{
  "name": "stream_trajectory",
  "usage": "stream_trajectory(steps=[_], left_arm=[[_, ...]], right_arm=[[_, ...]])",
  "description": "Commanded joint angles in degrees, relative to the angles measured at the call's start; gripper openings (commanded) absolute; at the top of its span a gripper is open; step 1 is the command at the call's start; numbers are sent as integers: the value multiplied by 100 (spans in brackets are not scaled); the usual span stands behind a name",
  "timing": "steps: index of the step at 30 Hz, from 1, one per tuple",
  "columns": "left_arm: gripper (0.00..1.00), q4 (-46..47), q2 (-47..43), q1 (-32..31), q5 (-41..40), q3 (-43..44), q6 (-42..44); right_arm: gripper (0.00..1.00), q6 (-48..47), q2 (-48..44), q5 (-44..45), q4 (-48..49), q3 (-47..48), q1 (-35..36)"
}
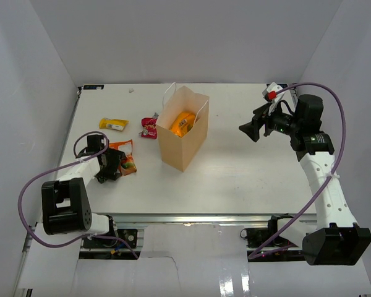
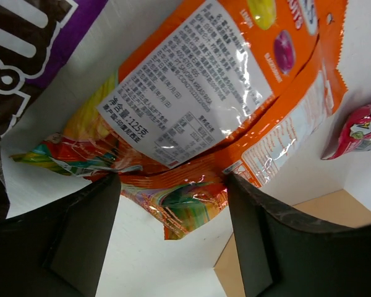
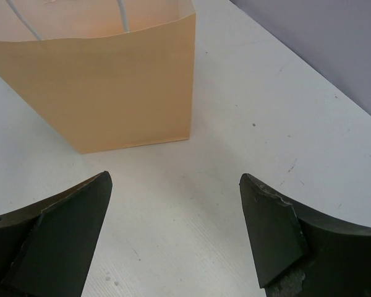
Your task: Place the snacks into the paper bag
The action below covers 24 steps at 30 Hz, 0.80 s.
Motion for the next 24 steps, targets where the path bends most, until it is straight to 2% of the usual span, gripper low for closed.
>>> stream_trajectory(steps=[1,3,6,7,9,10,18,20,24], left_arm=[[79,23,122,64,84,-180,76],[73,67,105,90,84,-242,111],[57,85,69,134,75,-303,208],[48,85,34,143,75,-303,286],[42,93,-18,169,75,-277,375],[35,85,-80,178,75,-234,506],[10,155,-703,178,197,109,1385],[0,330,-957,178,321,136,1735],[0,576,-1274,169,716,180,2158]], right_arm=[[90,-31,-71,-228,25,-118,-118],[90,-23,-80,-237,17,-144,-136],[90,-5,-80,-245,17,-179,-180],[90,-5,-80,-245,17,-179,-189],[90,4,-80,-254,17,-188,-206],[90,4,-97,-254,17,-197,-206],[90,39,-124,-298,25,-250,-426],[90,39,-132,-289,25,-267,-435],[90,48,-150,-298,25,-267,-470]])
